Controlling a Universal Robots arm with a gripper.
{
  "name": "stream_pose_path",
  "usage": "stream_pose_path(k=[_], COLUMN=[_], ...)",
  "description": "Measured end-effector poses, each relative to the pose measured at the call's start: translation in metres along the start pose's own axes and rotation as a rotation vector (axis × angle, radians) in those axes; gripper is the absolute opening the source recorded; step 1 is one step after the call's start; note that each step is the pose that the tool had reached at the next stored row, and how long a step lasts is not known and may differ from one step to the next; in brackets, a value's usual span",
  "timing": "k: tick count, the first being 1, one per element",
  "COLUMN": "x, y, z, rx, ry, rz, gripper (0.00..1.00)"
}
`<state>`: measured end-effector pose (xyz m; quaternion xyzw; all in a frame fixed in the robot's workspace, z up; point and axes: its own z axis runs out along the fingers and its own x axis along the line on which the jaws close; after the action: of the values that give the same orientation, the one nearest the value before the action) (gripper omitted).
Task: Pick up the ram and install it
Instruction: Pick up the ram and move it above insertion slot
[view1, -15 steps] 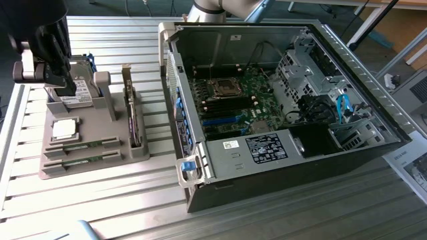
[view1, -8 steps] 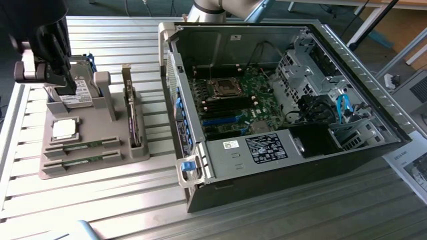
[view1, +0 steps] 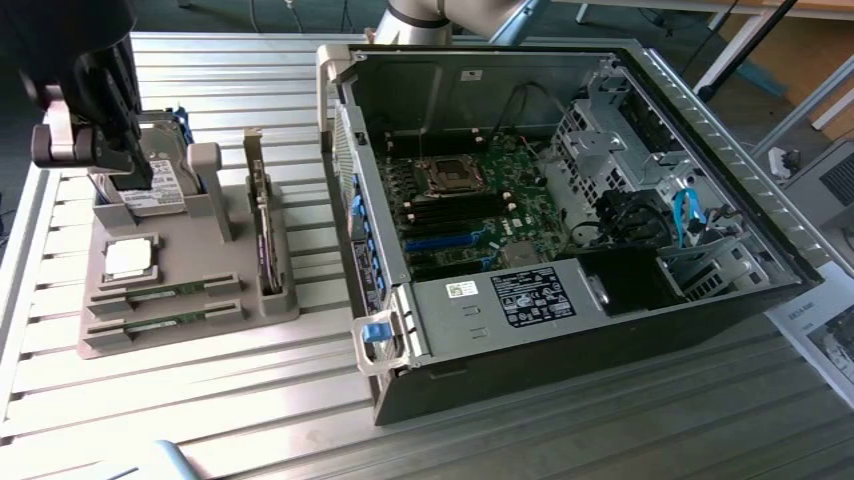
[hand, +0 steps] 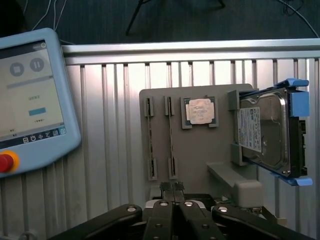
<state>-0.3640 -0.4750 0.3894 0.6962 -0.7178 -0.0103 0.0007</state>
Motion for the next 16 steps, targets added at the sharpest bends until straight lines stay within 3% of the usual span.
stream_pose_path(k=[7, 9, 11, 16], x=[0.0003, 0.0004, 0.0004, 0.0004], y=[0.0003, 0.0002, 0.0003, 0.0002], z=[0.0002, 0.0001, 0.0002, 0.0001], rx=[-0.0001, -0.0037, -0.0134, -0.0136], ry=[-0.0008, -0.0027, -0.0068, -0.0085], rz=[-0.001, -0.001, -0.003, -0.005], gripper=[0.10, 0.10, 0.10, 0.10])
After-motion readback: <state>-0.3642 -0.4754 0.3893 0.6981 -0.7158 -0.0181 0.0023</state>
